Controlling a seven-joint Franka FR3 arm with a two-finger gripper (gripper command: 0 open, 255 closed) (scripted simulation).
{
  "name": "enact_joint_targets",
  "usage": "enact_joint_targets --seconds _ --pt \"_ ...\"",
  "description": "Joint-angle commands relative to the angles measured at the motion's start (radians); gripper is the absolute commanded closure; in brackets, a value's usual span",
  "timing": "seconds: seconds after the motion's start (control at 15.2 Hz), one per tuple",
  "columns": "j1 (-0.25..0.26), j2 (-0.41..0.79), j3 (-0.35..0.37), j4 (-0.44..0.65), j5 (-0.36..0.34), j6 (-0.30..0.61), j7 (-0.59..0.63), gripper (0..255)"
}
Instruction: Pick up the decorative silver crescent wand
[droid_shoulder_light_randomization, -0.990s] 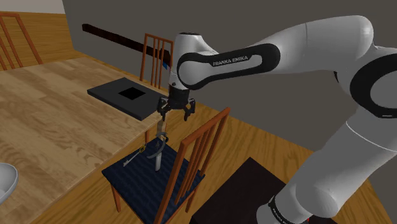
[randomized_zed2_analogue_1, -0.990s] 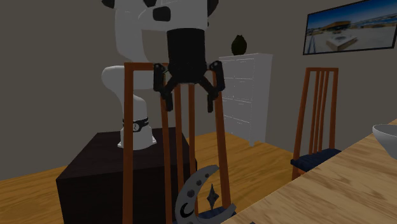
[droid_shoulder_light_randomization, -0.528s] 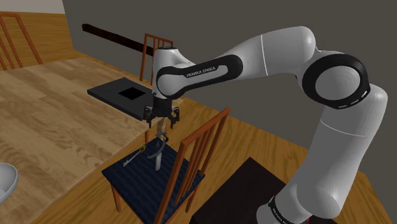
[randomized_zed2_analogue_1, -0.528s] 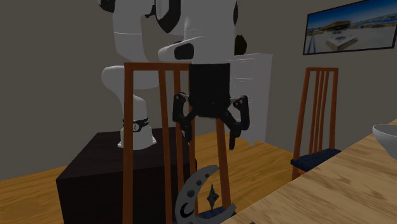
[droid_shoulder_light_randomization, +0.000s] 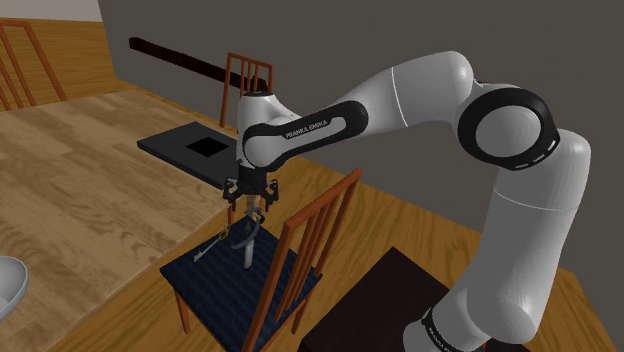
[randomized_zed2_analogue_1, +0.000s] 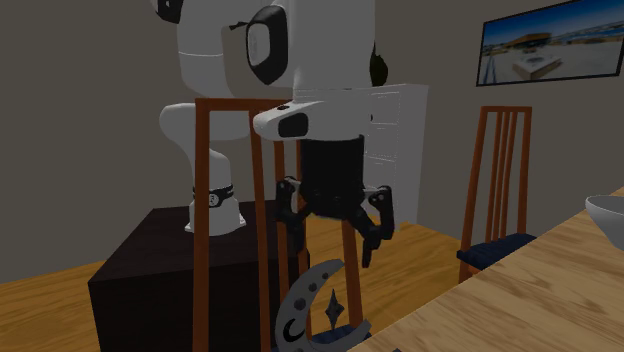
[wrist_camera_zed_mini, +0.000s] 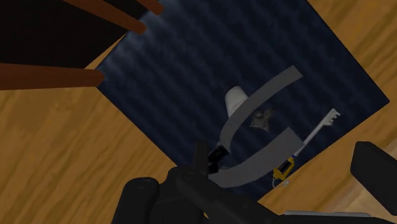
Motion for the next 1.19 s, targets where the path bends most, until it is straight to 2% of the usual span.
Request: enact_joint_targets --seconds 0.0,0.59,1.12 --pt "0.001 0.002 0.0 0.0 -0.001 0.003 0.001 255" --pt "0.001 0.002 0.0 -0.002 -0.001 0.005 0.001 255" --pt "-0.005 -0.049 0.006 0.04 0.016 -0.087 -0.006 255"
